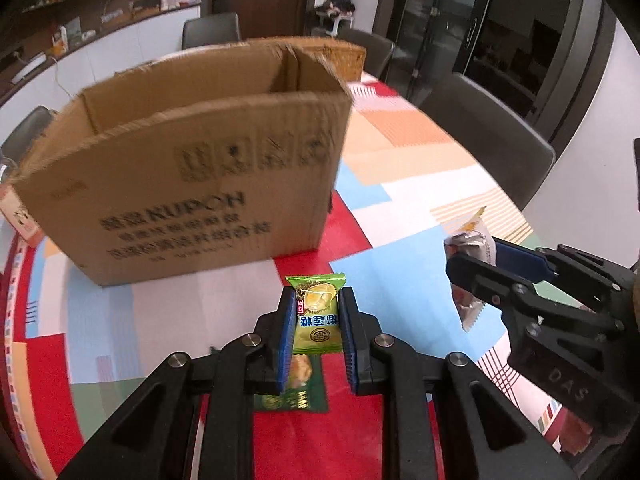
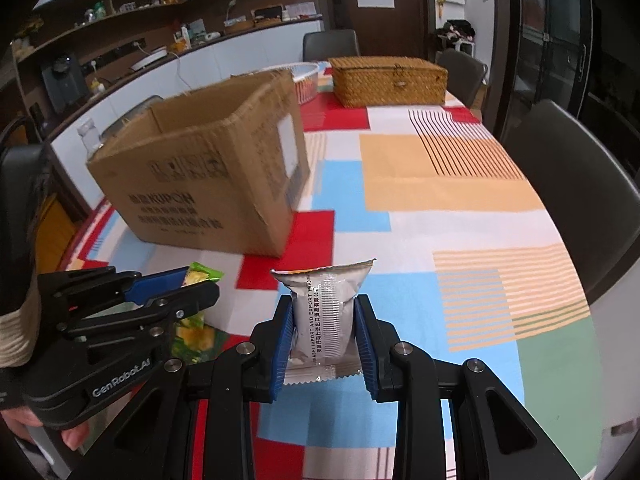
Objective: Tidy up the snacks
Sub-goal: 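Carry the biscuit and green candy over the box and release both inside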
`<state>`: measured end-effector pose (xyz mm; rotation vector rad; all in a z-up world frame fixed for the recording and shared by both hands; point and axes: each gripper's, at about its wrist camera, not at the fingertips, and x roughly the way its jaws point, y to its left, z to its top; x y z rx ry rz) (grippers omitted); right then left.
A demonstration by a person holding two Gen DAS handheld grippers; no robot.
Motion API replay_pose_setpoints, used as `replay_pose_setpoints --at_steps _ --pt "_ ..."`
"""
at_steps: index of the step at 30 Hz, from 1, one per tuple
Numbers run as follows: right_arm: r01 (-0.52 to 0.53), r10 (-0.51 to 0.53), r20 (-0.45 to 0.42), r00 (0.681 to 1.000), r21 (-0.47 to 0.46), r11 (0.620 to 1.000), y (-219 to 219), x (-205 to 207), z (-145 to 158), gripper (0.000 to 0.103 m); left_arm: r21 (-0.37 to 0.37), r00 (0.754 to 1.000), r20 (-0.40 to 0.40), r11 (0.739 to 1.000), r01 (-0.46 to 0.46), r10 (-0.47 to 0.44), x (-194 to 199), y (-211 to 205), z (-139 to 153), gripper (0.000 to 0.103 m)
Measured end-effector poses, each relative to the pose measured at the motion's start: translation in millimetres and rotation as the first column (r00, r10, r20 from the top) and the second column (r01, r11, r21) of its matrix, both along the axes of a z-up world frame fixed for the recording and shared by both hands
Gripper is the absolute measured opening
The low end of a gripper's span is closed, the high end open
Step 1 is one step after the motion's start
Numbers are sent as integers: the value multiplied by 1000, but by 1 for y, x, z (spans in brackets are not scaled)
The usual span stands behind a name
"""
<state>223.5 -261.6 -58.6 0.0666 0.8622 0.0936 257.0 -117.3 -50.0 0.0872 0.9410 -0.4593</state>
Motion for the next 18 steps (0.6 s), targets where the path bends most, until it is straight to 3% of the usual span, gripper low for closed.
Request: replay_pose_setpoints --at_steps 8,18 --pt "-38 38 85 996 -2 999 30 7 35 31 -36 994 99 998 -47 50 -1 41 40 22" --pt "-122 128 194 973 -39 992 74 35 80 31 -72 972 200 991 -112 124 25 76 79 22"
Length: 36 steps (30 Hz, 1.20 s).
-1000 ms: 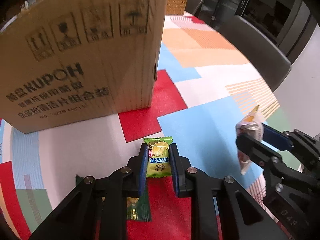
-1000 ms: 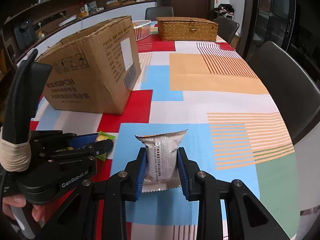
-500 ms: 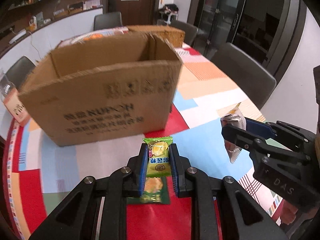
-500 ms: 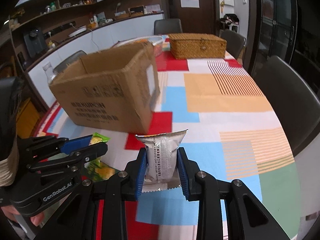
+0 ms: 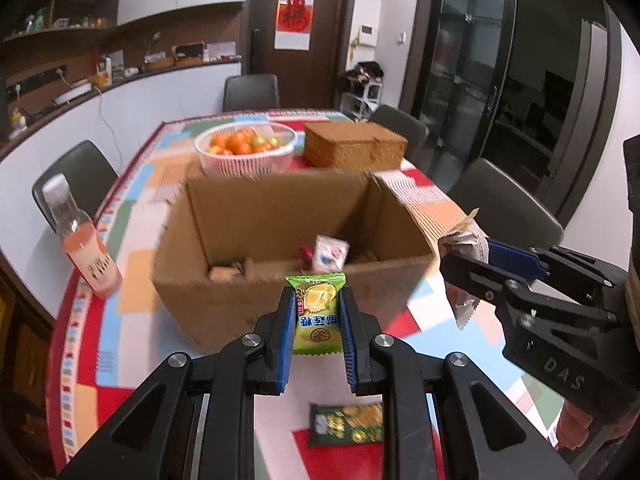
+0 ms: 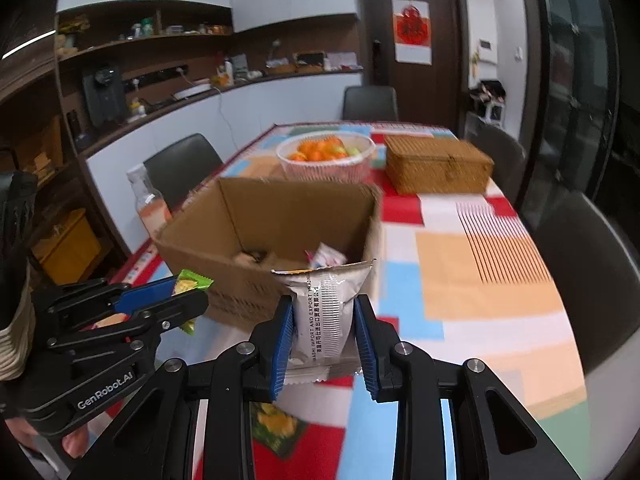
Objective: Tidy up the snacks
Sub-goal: 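Carry the biscuit and green candy over the box and release both inside, then lower the right gripper to the green cracker pack on the table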
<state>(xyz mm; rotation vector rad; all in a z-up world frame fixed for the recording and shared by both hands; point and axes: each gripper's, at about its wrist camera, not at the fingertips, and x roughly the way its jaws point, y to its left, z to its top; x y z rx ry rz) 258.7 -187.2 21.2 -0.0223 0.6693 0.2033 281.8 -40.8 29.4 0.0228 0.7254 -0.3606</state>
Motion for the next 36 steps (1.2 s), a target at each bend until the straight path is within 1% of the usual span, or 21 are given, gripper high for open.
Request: replay_pose_setpoints --at_steps 3,7,9,13,16,17,18,19,20,21,22,23,25,28,29,30,32,34,36 --pt "-33 33 30 999 -26 999 15 9 10 31 12 1000 21 1000 -19 19 15 5 8 22" --pt "-59 61 47 997 -53 997 33 26 19 31 10 999 20 999 -38 37 35 16 16 22" --pt "-69 71 44 996 -58 996 39 36 21 31 10 999 16 999 -39 39 44 20 18 22" --pt "-79 81 26 996 -62 995 44 55 21 31 9 999 -17 999 -43 43 66 21 17 22" --pt "-89 90 17 996 -76 993 47 68 21 31 24 998 -16 998 -61 61 80 18 19 23" --pt "-84 86 12 996 -76 994 46 73 20 31 32 997 -10 997 -73 73 84 18 19 26" --pt "-84 85 7 996 -74 994 45 79 20 32 55 995 -2 994 -98 98 86 18 20 38" --pt "-82 83 5 997 -75 994 45 83 20 32 72 993 8 991 -116 116 87 20 21 45" --pt "-71 71 0 997 -86 994 44 86 19 37 80 992 20 989 -124 123 85 20 22 46" --pt "-60 60 -3 998 -91 994 42 87 19 49 81 992 24 989 -122 120 83 22 22 46" --pt "-47 47 -2 999 -87 995 39 87 18 54 85 993 24 989 -119 118 79 23 21 46" --pt "-47 47 2 999 -78 996 38 85 18 55 88 993 26 989 -120 118 74 24 21 47" --pt "-62 62 -6 998 -53 997 35 79 17 55 107 992 40 987 -123 119 62 24 20 53" --pt "-97 96 -10 995 -29 995 35 65 16 56 129 990 63 983 -133 126 39 25 18 56" --pt "-108 108 -10 994 -28 994 36 60 15 59 129 988 65 981 -144 137 32 26 17 56" --pt "-118 117 -10 993 -29 993 37 55 13 61 129 989 62 981 -144 137 27 27 16 56" --pt "-145 145 -12 989 -34 989 39 45 9 62 141 990 46 981 -136 131 13 27 11 57" --pt "-170 169 -31 985 -44 984 41 34 2 62 144 989 29 979 -146 143 0 29 5 60" --pt "-189 187 -52 981 -48 981 43 25 -5 62 140 987 7 977 -160 161 -12 33 -4 62"
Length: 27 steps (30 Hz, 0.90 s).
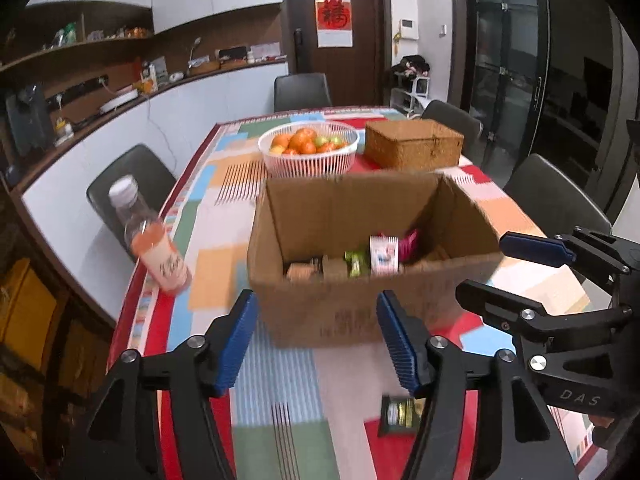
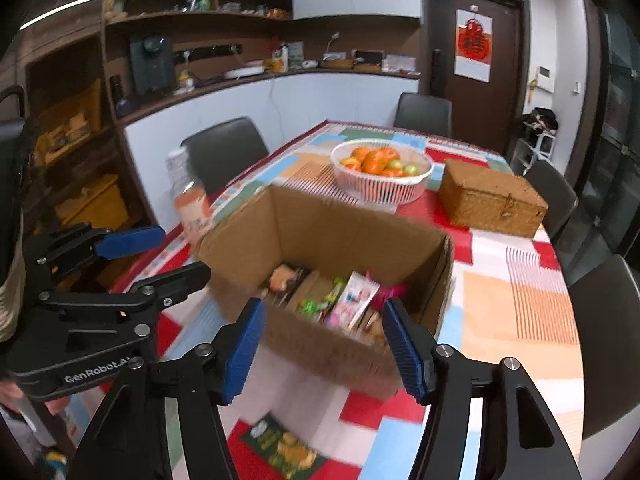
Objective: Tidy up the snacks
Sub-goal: 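Lower the right gripper to the green cracker pack on the table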
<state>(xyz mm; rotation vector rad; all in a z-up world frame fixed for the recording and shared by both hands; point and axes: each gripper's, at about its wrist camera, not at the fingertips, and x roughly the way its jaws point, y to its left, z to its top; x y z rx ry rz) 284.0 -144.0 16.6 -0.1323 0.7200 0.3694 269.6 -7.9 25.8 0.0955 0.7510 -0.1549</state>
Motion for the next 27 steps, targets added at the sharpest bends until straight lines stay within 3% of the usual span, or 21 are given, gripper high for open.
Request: replay_pose_setpoints --at_steps 5,12,19,27 --pt "-48 44 -65 997 -52 997 8 -17 -26 62 -39 997 -74 999 -33 30 -28 8 -28 62" --pt "-140 112 -184 977 -152 978 23 -38 -72 62 -37 976 -210 997 -62 53 -53 16 -78 63" --pt "-246 174 -299 938 -224 943 36 -47 -107 62 -21 955 -286 996 -87 77 -67 18 -110 66" --pt "-324 199 -368 908 -320 890 46 -37 -140 62 0 940 -327 995 -101 95 -63 17 -130 68"
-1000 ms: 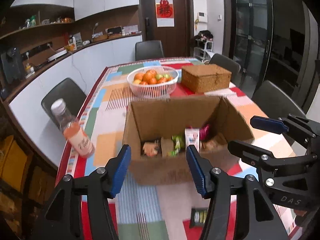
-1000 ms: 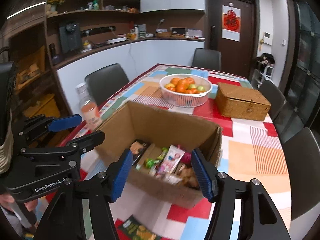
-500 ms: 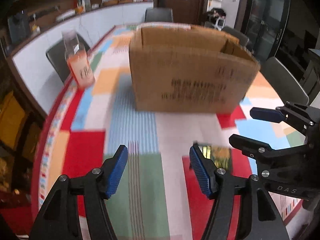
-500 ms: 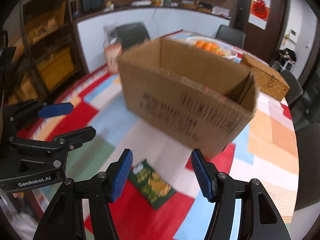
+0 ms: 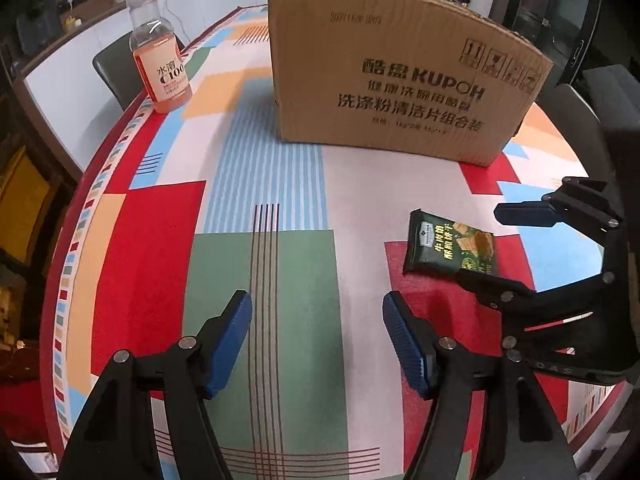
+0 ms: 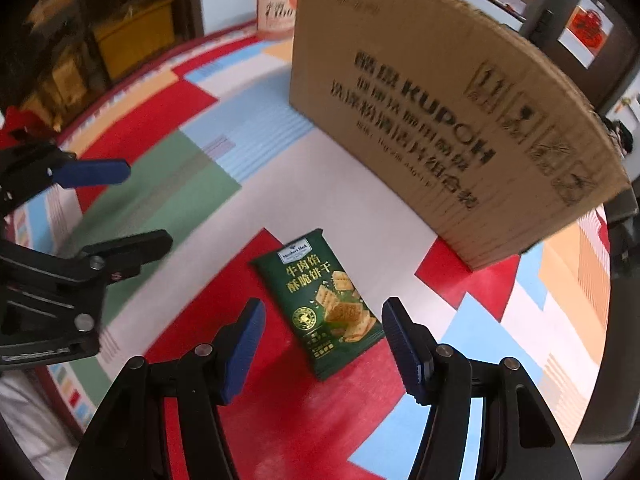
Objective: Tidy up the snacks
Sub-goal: 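Lower the right gripper to the green cracker pack on the table, then close the right gripper on the green cracker pack and lift it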
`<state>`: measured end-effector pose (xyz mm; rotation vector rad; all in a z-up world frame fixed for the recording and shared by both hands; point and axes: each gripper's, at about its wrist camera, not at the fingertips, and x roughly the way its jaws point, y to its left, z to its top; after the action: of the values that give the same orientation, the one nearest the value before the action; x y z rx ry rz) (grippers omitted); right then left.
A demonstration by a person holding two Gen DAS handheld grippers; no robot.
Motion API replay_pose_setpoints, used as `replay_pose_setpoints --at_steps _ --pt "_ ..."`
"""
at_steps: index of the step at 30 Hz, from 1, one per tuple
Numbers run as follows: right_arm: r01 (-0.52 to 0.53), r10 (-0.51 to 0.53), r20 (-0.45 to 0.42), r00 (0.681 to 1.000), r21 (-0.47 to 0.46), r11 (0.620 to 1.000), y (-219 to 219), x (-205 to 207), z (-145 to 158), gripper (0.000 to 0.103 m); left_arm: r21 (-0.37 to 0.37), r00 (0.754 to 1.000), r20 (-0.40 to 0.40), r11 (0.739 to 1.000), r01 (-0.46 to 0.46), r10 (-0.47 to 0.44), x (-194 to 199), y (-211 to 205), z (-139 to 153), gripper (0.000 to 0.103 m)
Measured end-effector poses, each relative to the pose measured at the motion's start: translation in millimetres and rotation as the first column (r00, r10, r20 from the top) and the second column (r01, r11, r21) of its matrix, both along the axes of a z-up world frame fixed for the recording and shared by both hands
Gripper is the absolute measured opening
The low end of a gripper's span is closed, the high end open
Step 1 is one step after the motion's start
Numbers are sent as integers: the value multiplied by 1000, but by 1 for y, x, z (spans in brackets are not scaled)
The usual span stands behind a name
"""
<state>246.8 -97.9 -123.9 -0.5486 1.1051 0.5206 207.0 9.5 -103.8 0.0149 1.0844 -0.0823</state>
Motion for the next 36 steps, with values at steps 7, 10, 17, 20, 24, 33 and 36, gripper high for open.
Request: replay_pose_setpoints --at_steps 7,10,17,20,24,33,36 --pt "-18 17 -24 1000 -30 999 6 12 -19 62 31 1000 -6 999 -8 8 9 1 -10 68" --pt "-6 6 -26 1000 -7 1000 5 16 -18 62 39 1000 15 999 -10 10 13 1 -11 68" --pt "43 -39 -57 998 72 996 2 26 -20 62 28 1000 13 1000 -2 1 22 0 -15 68" --pt "98 -88 -86 992 126 987 -5 29 -21 62 29 1000 22 1000 4 -4 23 -1 -13 68" --pt "126 -118 -65 991 145 981 -11 26 -20 53 28 1000 31 1000 4 -4 22 -1 -11 68" --pt "259 -254 -53 966 235 937 -35 3 -10 45 19 998 70 1000 6 -8 11 1 3 68" --pt "291 -298 -10 954 252 923 -39 -7 2 45 11 996 90 1000 20 -21 7 -1 11 68"
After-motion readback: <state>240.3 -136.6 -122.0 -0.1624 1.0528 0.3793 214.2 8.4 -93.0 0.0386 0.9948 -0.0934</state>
